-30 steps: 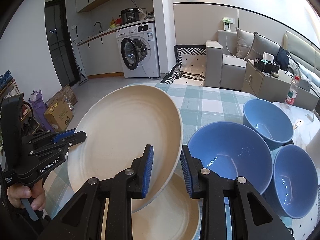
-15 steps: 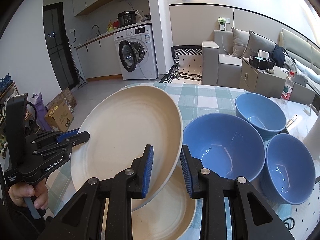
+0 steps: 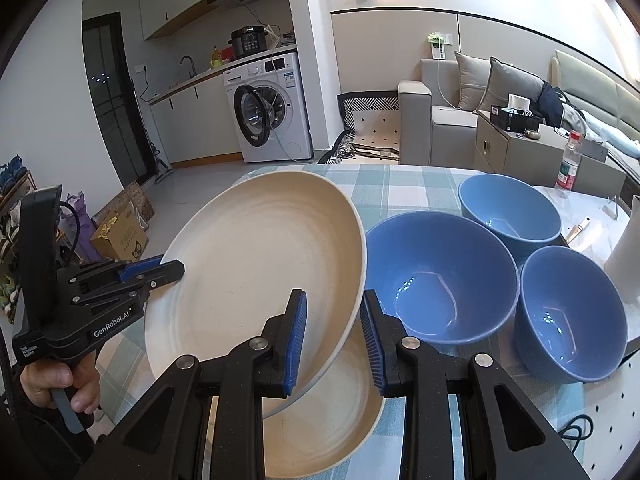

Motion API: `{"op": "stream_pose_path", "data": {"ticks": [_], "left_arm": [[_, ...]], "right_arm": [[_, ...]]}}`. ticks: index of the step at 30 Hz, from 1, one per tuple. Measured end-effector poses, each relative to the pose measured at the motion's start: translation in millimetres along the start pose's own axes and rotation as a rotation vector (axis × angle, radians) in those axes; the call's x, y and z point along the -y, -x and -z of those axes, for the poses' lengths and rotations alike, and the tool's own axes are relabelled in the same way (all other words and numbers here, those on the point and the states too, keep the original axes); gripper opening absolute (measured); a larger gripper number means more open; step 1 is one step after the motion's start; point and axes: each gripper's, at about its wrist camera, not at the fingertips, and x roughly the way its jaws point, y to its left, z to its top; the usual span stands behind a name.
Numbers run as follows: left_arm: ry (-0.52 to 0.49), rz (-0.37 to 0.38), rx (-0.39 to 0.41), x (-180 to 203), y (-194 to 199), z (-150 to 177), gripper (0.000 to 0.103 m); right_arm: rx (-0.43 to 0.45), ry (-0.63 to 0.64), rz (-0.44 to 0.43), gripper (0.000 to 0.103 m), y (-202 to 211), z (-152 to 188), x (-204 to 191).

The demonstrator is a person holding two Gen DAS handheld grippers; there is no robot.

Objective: Organize plates and bowls
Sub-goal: 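Lift and carry the held cream plate toward the plate stack with both tools, then lower the held plate onto the plate stack with both tools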

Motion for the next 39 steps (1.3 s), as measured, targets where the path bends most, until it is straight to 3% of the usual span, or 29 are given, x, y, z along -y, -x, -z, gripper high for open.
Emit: {"op": "stream_pose_path", "data": {"ticks": [39], "left_arm": [[-0.079, 0.002, -0.102, 22.5, -15.0, 30.0, 0.012]], "right_arm": [[-0.088, -0.05, 0.0, 0.029, -7.5, 56.4, 19.6]]}}
